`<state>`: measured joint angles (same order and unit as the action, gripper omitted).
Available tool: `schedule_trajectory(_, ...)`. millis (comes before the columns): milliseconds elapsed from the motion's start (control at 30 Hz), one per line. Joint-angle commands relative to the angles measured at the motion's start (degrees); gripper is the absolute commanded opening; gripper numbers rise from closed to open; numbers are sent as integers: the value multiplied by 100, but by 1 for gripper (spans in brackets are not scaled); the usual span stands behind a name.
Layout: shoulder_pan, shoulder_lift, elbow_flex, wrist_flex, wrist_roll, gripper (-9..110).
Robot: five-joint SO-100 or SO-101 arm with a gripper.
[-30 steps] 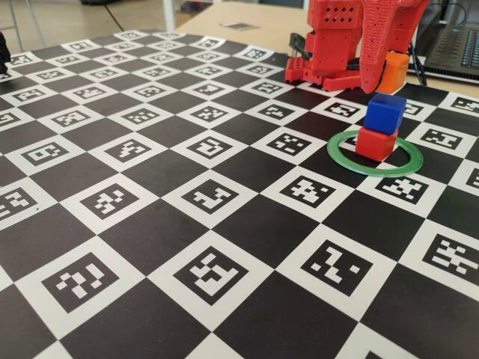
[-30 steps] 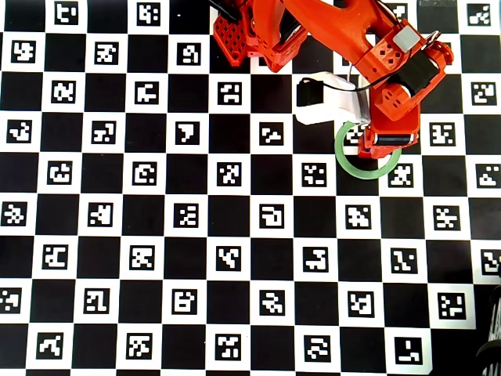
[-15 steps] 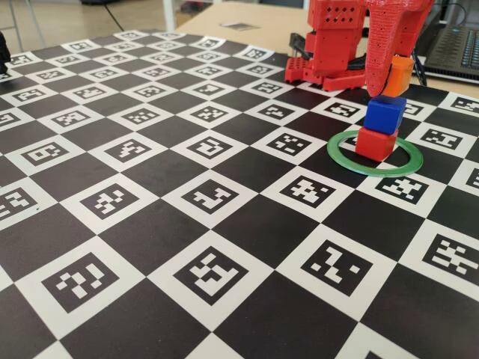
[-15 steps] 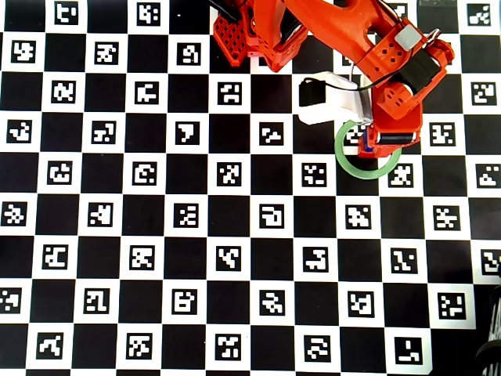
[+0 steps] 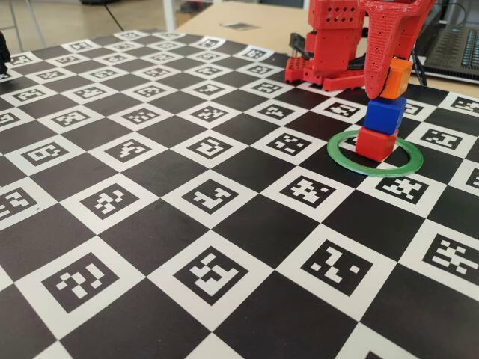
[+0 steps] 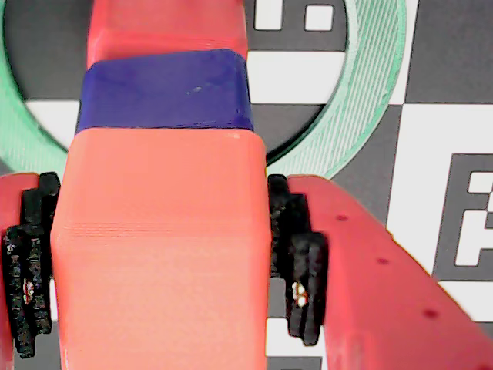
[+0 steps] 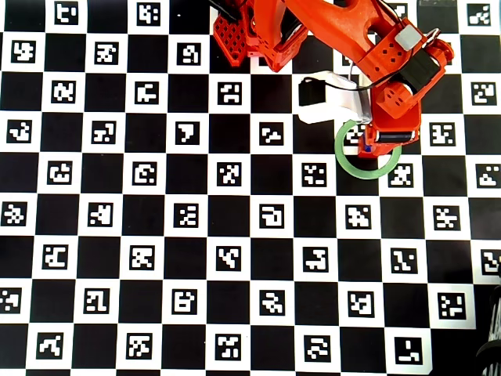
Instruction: Grab the red cube then put it in the green circle then put the blue cube on top and finally the orange cube on top
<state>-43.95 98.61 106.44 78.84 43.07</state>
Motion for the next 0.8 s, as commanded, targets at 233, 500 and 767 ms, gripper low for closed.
schedule_trajectory(233, -79, 387, 0, -62, 18, -6)
schedule_trajectory(500, -70, 387, 53, -141, 18, -6)
schedule_trajectory(767, -70, 387, 53, -158, 18, -6)
